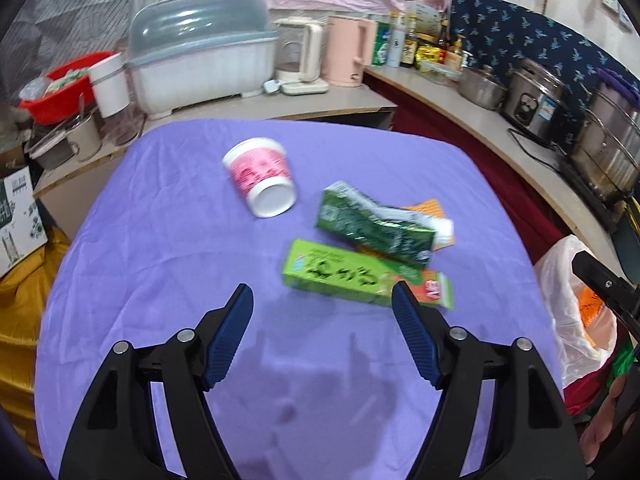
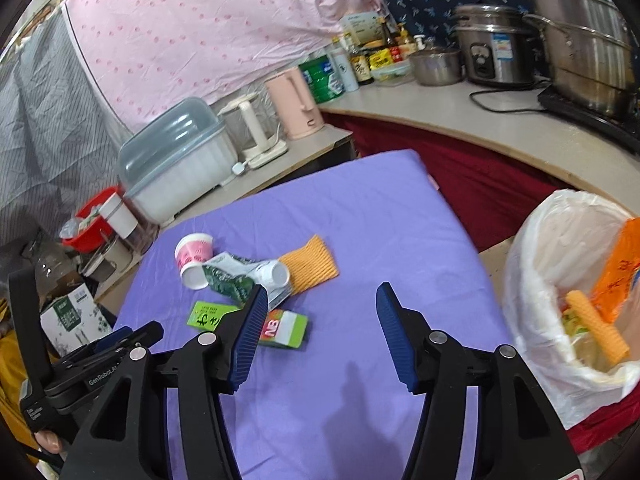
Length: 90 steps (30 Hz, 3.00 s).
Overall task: Collect trash
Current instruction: 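Move both grippers back toward the pink cup and green carton on the table, then grasp the pink paper cup with the left gripper while the right grasps the green drink carton, then lift the pink cup and green carton off the table with both grippers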
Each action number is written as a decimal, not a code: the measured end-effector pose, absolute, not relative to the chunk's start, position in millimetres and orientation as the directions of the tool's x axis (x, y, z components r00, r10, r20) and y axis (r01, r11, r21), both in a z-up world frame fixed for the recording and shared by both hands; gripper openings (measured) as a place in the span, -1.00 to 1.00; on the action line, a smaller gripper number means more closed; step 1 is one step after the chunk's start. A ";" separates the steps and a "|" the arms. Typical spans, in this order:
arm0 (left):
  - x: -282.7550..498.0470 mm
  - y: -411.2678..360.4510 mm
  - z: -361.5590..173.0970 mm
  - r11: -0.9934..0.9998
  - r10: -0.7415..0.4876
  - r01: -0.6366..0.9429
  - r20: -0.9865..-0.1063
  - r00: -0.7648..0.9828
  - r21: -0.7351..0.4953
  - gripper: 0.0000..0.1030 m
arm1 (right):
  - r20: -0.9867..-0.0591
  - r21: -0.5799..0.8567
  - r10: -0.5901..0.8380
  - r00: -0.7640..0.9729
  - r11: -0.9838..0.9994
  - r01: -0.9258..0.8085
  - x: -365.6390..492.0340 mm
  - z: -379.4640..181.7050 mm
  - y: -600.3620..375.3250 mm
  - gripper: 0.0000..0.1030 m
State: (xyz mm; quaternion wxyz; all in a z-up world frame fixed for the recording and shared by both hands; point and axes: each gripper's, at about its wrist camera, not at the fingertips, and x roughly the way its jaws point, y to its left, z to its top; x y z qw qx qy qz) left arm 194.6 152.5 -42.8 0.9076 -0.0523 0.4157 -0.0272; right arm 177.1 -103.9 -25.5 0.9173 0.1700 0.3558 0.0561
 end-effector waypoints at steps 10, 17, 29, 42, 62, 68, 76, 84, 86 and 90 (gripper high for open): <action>204.0 199.6 -67.7 0.982 -0.076 -0.089 -0.777 0.625 -0.168 0.33 | -0.672 0.349 0.275 0.688 0.937 -0.035 211.7 -57.5 -59.8 0.16; 226.1 214.1 -73.1 0.975 -0.079 -0.112 -0.776 0.626 -0.191 0.34 | -0.662 0.419 0.336 0.670 0.907 -0.040 245.1 -77.1 -54.4 0.16; 255.0 226.9 -78.6 0.966 -0.099 -0.126 -0.771 0.629 -0.227 0.34 | -0.618 0.535 0.454 0.642 0.841 -0.080 287.0 -99.2 -49.1 0.16; 295.1 221.6 -76.7 0.955 -0.122 -0.132 -0.760 0.639 -0.265 0.53 | -0.585 0.566 0.486 0.649 0.818 -0.102 281.1 -98.4 -54.2 -0.32; 342.9 203.9 -98.9 0.973 -0.040 -0.163 -0.812 0.582 -0.165 0.06 | -0.589 0.567 0.452 0.670 0.822 -0.056 288.5 -84.1 -61.1 -0.39; 308.4 204.3 -77.0 0.971 -0.043 -0.164 -0.797 0.602 -0.177 0.05 | -0.601 0.520 0.414 0.683 0.852 -0.059 277.6 -66.3 -57.9 -0.44; 262.3 192.6 -60.1 0.973 -0.050 -0.150 -0.791 0.610 -0.176 0.05 | -0.594 0.529 0.417 0.688 0.847 -0.057 245.1 -57.7 -66.3 -0.45; 212.4 167.0 -45.8 0.976 -0.104 -0.087 -0.784 0.613 -0.198 0.05 | -0.588 0.522 0.391 0.708 0.852 -0.037 199.2 -45.3 -81.4 -0.45; 197.9 157.6 -44.4 0.978 -0.116 -0.066 -0.781 0.613 -0.197 0.05 | -0.597 0.511 0.376 0.708 0.859 -0.026 181.2 -47.3 -86.1 -0.45; 173.1 141.6 -45.1 0.981 -0.139 -0.023 -0.784 0.605 -0.191 0.05 | -0.617 0.508 0.362 0.698 0.861 0.002 144.2 -57.2 -100.5 -0.45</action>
